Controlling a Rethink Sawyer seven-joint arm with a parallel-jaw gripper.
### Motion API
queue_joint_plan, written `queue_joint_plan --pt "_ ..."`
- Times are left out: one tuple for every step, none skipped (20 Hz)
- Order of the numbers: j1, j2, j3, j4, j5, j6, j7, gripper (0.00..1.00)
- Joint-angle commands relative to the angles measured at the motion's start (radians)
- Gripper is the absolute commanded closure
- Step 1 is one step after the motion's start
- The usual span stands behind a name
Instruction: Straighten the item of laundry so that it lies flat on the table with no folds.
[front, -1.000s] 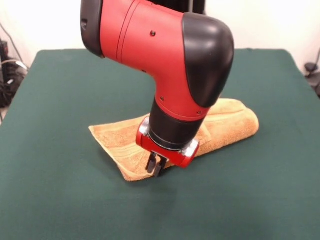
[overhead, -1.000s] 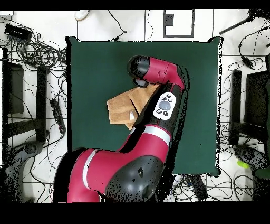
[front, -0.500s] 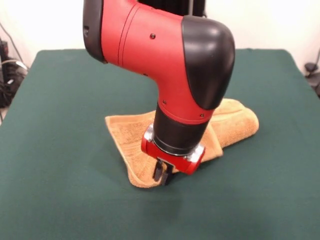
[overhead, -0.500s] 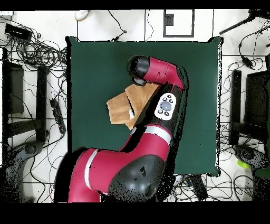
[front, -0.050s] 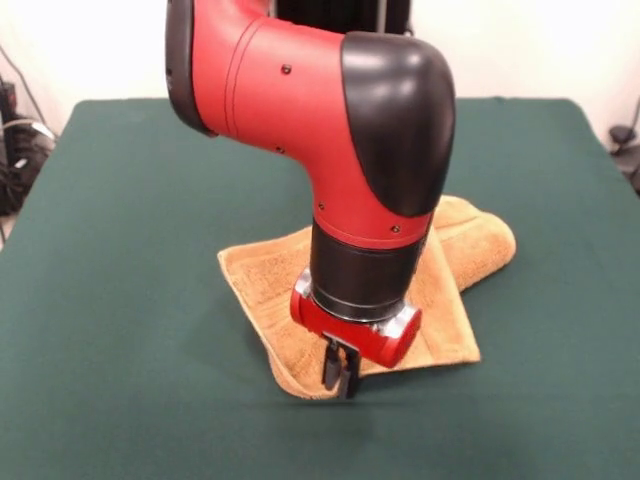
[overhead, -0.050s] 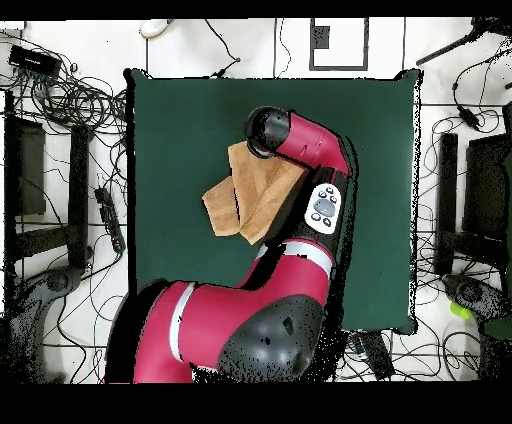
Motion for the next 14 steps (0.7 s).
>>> queue_joint_plan --pt "0.006 0.021 0.254 0.202 0.118 -0.156 0.312 1.00" --pt "0.005 0.018 0.260 0.209 0.124 -0.164 0.310 1.00" --pt "0.004 0.016 0.266 0.216 0.131 -0.171 0.308 1.00" --pt "-0.001 0.010 0.280 0.229 0.142 -0.179 0.306 1.00" --pt "-0.002 0.007 0.287 0.236 0.151 -0.188 0.307 1.00" --pt "-0.006 0.003 0.297 0.245 0.157 -0.194 0.300 1.00" --pt "-0.008 0.000 0.305 0.252 0.162 -0.202 0.296 1.00" --pt "-0.012 -0.004 0.314 0.260 0.167 -0.210 0.290 1.00" --pt "-0.016 -0.007 0.325 0.267 0.175 -0.217 0.289 1.00" --pt "-0.021 -0.009 0.335 0.275 0.182 -0.224 0.288 1.00" --pt "-0.026 -0.013 0.348 0.283 0.190 -0.233 0.288 1.00" --pt "-0.030 -0.017 0.358 0.290 0.197 -0.238 0.290 1.00" --pt "-0.031 -0.019 0.365 0.293 0.204 -0.243 0.292 1.00" --pt "-0.035 -0.021 0.374 0.300 0.209 -0.254 0.292 1.00"
